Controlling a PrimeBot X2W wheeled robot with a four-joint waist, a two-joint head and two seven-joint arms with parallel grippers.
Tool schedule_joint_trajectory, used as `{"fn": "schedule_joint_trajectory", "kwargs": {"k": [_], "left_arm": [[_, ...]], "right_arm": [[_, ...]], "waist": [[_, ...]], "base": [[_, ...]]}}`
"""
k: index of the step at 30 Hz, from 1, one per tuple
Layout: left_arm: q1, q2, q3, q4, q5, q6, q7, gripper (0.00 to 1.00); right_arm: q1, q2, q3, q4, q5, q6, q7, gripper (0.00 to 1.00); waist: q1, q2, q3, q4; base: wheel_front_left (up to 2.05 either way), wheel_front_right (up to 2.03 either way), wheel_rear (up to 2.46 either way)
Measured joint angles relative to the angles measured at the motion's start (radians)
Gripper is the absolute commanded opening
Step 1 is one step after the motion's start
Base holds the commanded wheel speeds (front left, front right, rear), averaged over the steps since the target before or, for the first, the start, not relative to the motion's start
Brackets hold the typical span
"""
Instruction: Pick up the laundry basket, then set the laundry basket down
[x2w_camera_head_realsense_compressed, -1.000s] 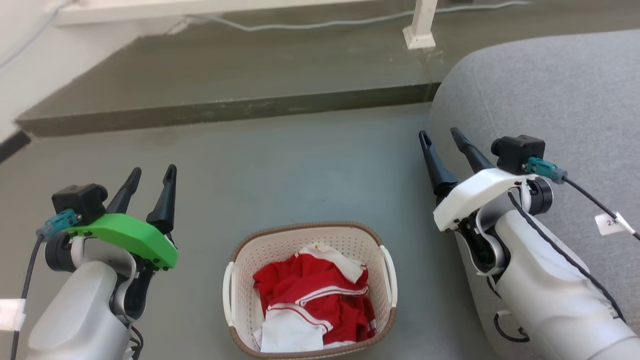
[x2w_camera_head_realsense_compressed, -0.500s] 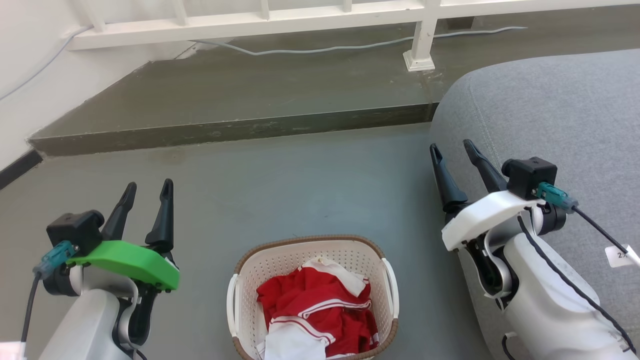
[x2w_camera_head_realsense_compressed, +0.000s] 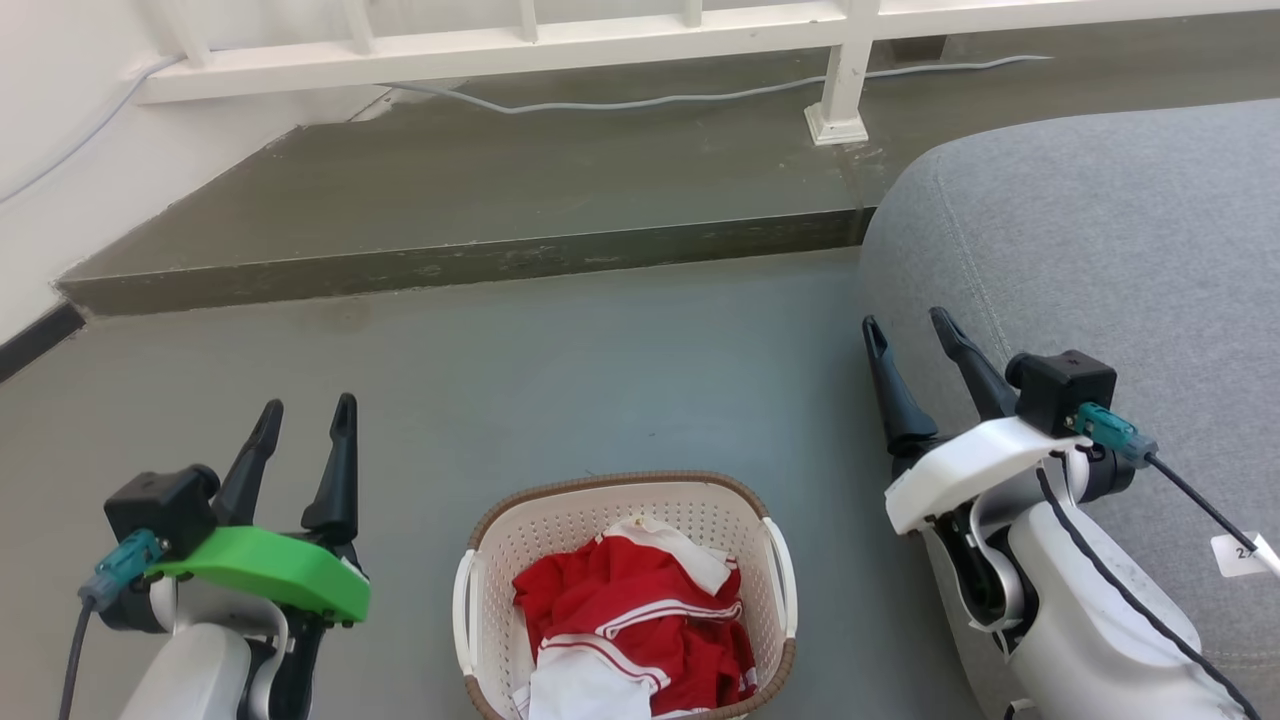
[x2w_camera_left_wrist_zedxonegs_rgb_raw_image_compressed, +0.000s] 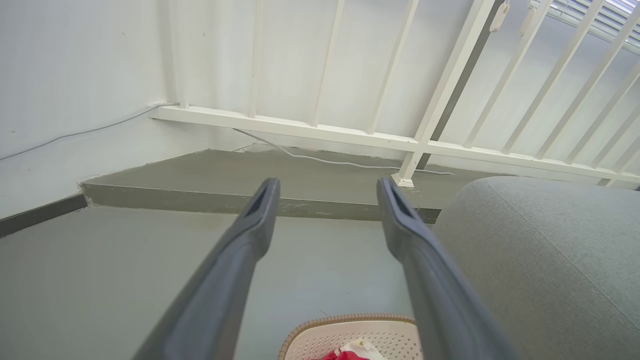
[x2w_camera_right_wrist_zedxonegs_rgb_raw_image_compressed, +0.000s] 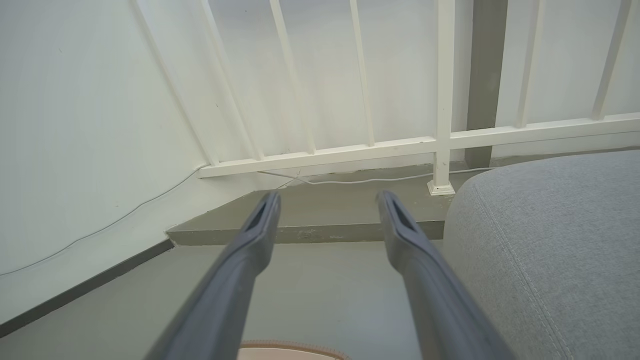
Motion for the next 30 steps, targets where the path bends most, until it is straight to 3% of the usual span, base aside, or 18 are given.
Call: {"fn": "schedule_joint_trajectory", "kwargs": {"k": [7,8,19,30], "left_arm": [[0.031,-0.013,0.019,-0.016,0.015,-0.013,0.0,1.0],[0.036,-0.016,0.019,-0.017,0.015,-0.014,0.0,0.0],[0.075,-0.055,0.024,0.029,-0.032,-0.014,0.019,0.0],[0.075,-0.066,0.064,0.029,-0.145,-0.019,0.059,0.0]], "right_arm": [[0.024,0.003,-0.015,-0.011,-0.018,0.001,0.0,1.0],[0.026,0.004,-0.016,-0.011,-0.018,0.001,0.0,0.0],[0.087,0.022,-0.043,0.027,0.032,0.01,0.016,0.0],[0.088,0.032,-0.099,0.017,0.179,0.028,0.056,0.0]], "waist": [[0.0,0.0,-0.002,0.001],[0.0,0.0,-0.003,0.002],[0.0001,0.0,-0.005,0.007],[0.0,0.0,-0.009,0.019]], "base": [[0.0,0.0,0.0],[0.0,0.0,0.0],[0.0,0.0,0.0],[0.0,0.0,0.0]]}}
